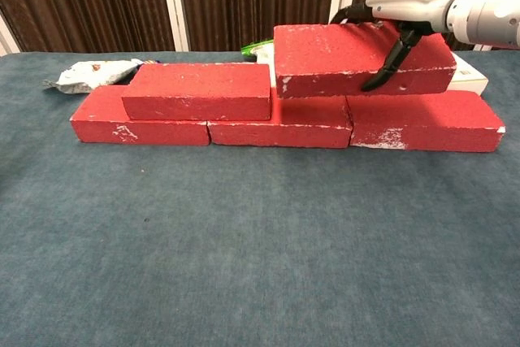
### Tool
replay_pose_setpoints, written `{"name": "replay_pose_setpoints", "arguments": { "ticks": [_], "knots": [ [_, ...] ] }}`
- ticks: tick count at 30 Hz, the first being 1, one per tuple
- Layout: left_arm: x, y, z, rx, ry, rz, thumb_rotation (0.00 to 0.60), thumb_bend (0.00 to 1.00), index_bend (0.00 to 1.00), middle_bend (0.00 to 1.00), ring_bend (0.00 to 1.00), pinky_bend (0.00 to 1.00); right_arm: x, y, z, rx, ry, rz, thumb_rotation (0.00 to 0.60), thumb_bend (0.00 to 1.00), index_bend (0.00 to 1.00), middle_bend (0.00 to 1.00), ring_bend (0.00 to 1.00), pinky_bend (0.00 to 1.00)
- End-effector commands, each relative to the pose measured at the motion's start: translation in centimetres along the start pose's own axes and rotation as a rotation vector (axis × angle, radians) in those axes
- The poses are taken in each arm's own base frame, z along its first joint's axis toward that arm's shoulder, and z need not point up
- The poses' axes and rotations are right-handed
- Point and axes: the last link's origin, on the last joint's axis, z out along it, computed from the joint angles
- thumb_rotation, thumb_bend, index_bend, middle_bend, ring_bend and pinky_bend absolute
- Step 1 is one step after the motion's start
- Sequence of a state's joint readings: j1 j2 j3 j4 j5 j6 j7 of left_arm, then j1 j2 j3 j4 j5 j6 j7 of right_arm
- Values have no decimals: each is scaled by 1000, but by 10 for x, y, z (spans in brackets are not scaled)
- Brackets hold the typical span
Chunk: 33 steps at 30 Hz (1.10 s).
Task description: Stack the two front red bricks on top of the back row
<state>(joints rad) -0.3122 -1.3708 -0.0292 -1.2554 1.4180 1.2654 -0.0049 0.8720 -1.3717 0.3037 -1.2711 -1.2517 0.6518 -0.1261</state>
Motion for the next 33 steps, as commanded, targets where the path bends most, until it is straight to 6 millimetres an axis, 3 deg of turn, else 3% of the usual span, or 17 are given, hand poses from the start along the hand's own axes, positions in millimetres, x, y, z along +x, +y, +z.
{"name": "replay_pose_setpoints", "arguments": {
  "ticks": [1,13,33],
  "knots": [
    [0,-1,2,7,3,3,600,301,0,0,0,44,-2,14,22,-43,-39,29,600,309,603,494,421,471],
    [-4,-3,7,22,-2,15,600,296,0,0,0,44,-27,19,43,-46,-94,67,600,310,591,494,421,470],
    [-3,-4,8,16,-9,1,600,299,0,0,0,44,-38,9,48,-23,-141,116,600,309,557,494,420,460]
  ]
}}
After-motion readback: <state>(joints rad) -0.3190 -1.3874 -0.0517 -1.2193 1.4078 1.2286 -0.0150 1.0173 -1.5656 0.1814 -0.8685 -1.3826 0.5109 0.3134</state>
